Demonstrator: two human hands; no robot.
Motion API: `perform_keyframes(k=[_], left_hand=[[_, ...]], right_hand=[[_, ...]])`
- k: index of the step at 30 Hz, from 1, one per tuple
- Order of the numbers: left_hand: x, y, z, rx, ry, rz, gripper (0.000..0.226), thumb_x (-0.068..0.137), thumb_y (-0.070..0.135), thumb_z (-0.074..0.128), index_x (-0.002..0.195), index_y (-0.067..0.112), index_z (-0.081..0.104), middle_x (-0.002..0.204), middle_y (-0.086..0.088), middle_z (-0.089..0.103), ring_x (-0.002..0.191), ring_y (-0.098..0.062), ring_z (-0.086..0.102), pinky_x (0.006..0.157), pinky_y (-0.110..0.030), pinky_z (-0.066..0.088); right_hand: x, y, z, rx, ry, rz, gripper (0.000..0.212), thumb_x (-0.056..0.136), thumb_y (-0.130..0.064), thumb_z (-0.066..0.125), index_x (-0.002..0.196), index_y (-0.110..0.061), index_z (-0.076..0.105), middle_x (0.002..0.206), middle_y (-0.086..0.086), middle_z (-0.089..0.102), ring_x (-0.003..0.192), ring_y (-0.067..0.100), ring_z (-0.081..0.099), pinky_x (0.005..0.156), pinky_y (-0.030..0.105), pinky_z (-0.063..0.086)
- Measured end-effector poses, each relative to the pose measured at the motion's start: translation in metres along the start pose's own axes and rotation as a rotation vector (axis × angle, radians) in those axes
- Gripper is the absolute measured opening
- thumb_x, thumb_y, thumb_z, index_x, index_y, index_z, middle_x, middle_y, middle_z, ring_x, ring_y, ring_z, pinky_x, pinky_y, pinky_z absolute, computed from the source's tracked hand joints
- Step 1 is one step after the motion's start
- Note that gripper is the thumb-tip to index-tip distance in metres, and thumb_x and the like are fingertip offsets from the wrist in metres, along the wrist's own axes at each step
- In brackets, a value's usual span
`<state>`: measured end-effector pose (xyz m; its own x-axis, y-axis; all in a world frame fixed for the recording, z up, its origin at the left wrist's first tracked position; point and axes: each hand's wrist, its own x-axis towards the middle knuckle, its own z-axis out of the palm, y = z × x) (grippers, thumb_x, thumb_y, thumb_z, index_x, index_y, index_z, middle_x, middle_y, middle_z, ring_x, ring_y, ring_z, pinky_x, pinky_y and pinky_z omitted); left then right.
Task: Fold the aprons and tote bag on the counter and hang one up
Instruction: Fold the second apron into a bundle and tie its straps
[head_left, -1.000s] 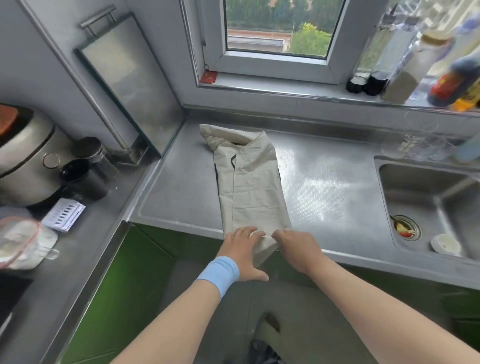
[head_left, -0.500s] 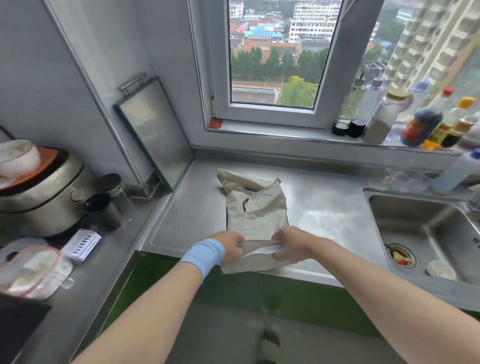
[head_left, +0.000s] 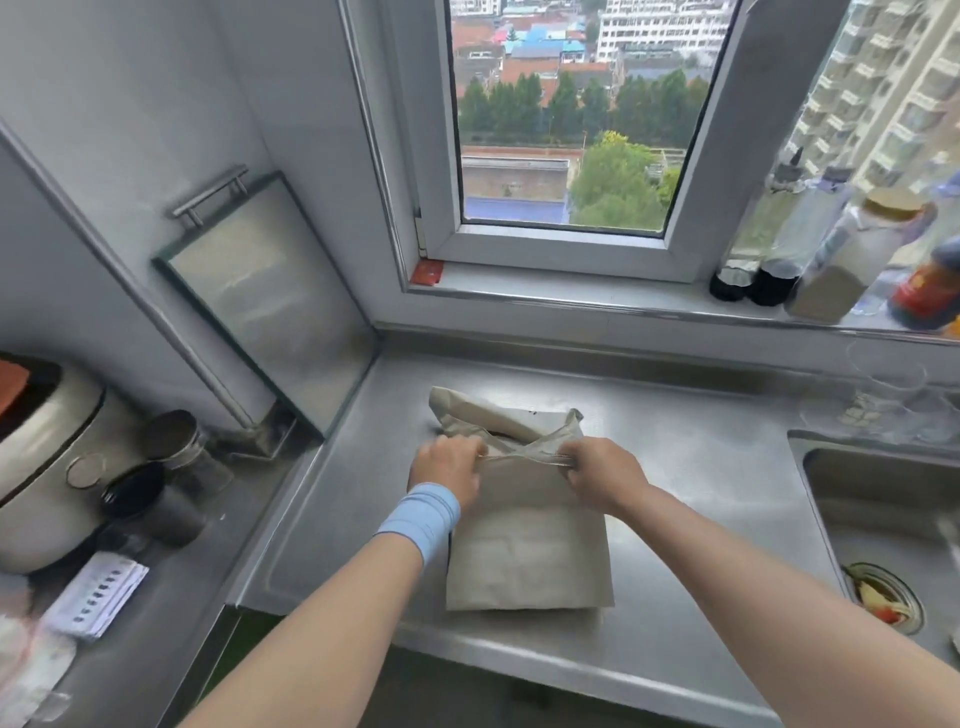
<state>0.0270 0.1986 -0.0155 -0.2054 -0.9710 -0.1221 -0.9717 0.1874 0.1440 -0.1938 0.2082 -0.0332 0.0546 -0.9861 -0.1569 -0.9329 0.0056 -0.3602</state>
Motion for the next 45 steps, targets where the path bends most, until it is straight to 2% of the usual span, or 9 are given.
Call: perform_keyframes(k=[3, 9, 14, 18, 21, 26, 32, 39, 45], left_hand=[[0.033, 0.000, 0.020, -0.038, 0.071, 0.103, 0.049, 0.083, 0.017, 0.057, 0.129, 0.033, 0.049, 0.129, 0.009, 0.049, 0.122, -0.018, 0.043, 0.099, -0.030, 0.035], [0.057, -0.003, 0.070, 0.069, -0.384, 0.218, 0.071, 0.083, 0.032, 0.061, 0.146, 0.032, 0.028, 0.157, -0.003, 0.015, 0.144, -0.027, 0.016, 0.116, -0.038, 0.020], [0.070, -0.014, 0.073, 0.053, -0.425, 0.138, 0.048, 0.089, 0.035, 0.054, 0.136, 0.029, 0.043, 0.138, -0.001, 0.041, 0.126, -0.030, 0.040, 0.107, -0.036, 0.031], [0.093, -0.023, 0.066, -0.042, -0.270, 0.123, 0.034, 0.090, 0.021, 0.050, 0.122, 0.028, 0.056, 0.124, 0.001, 0.052, 0.117, -0.027, 0.048, 0.099, -0.038, 0.041], [0.115, -0.021, 0.063, -0.102, -0.076, 0.212, 0.026, 0.083, 0.008, 0.053, 0.103, 0.016, 0.067, 0.105, -0.006, 0.060, 0.099, -0.030, 0.056, 0.085, -0.044, 0.049], [0.140, -0.017, 0.059, 0.072, -0.235, 0.248, 0.038, 0.095, 0.018, 0.043, 0.130, 0.025, 0.054, 0.136, 0.002, 0.051, 0.126, -0.021, 0.043, 0.102, -0.034, 0.030], [0.156, -0.039, 0.066, 0.074, -0.359, 0.111, 0.035, 0.097, 0.013, 0.040, 0.123, 0.027, 0.057, 0.127, -0.003, 0.053, 0.113, -0.027, 0.054, 0.093, -0.035, 0.039], [0.179, -0.026, 0.050, 0.032, -0.122, 0.127, 0.074, 0.075, -0.014, 0.047, 0.137, 0.026, 0.036, 0.121, -0.005, 0.039, 0.110, -0.024, 0.047, 0.065, -0.035, 0.045], [0.209, -0.034, 0.047, 0.237, -0.312, 0.072, 0.042, 0.088, 0.009, 0.051, 0.128, 0.022, 0.049, 0.133, -0.009, 0.048, 0.117, -0.031, 0.051, 0.090, -0.039, 0.044]], right_hand=[[0.042, 0.015, 0.014, 0.015, -0.003, -0.004, 0.023, 0.090, -0.020, 0.051, 0.100, -0.031, 0.068, 0.092, -0.001, 0.068, 0.088, 0.026, 0.064, 0.064, 0.032, 0.045], [0.083, 0.028, 0.049, -0.305, 0.040, -0.257, 0.054, 0.053, 0.000, 0.075, 0.103, -0.018, 0.067, 0.091, 0.006, 0.060, 0.076, 0.030, 0.058, 0.063, 0.036, 0.043], [0.100, 0.041, 0.069, -0.362, 0.059, -0.454, 0.021, 0.062, -0.027, 0.066, 0.082, -0.025, 0.066, 0.083, 0.000, 0.058, 0.074, 0.025, 0.055, 0.068, 0.035, 0.035], [0.122, 0.026, 0.051, -0.308, 0.122, -0.509, 0.017, 0.063, -0.010, 0.066, 0.073, -0.024, 0.068, 0.079, -0.001, 0.057, 0.070, 0.024, 0.055, 0.062, 0.030, 0.033], [0.135, 0.007, 0.045, -0.361, -0.066, -0.582, 0.018, 0.074, -0.007, 0.061, 0.082, -0.021, 0.069, 0.083, 0.001, 0.059, 0.071, 0.027, 0.059, 0.054, 0.032, 0.035], [0.159, 0.008, 0.044, -0.515, -0.131, -0.419, 0.023, 0.079, -0.020, 0.056, 0.098, -0.022, 0.069, 0.121, 0.004, 0.061, 0.101, 0.030, 0.059, 0.081, 0.039, 0.042], [0.181, 0.036, 0.046, -0.539, -0.200, -0.288, 0.050, 0.081, -0.031, 0.054, 0.131, -0.028, 0.054, 0.148, 0.009, 0.027, 0.139, 0.031, 0.024, 0.105, 0.047, 0.026], [0.197, 0.031, 0.044, -0.586, -0.041, -0.178, 0.034, 0.081, -0.012, 0.052, 0.111, -0.021, 0.064, 0.117, 0.004, 0.052, 0.106, 0.028, 0.047, 0.084, 0.036, 0.035], [0.215, 0.033, 0.038, -0.312, 0.069, -0.171, 0.016, 0.081, -0.018, 0.052, 0.087, -0.017, 0.066, 0.101, 0.002, 0.055, 0.093, 0.026, 0.046, 0.072, 0.034, 0.034]])
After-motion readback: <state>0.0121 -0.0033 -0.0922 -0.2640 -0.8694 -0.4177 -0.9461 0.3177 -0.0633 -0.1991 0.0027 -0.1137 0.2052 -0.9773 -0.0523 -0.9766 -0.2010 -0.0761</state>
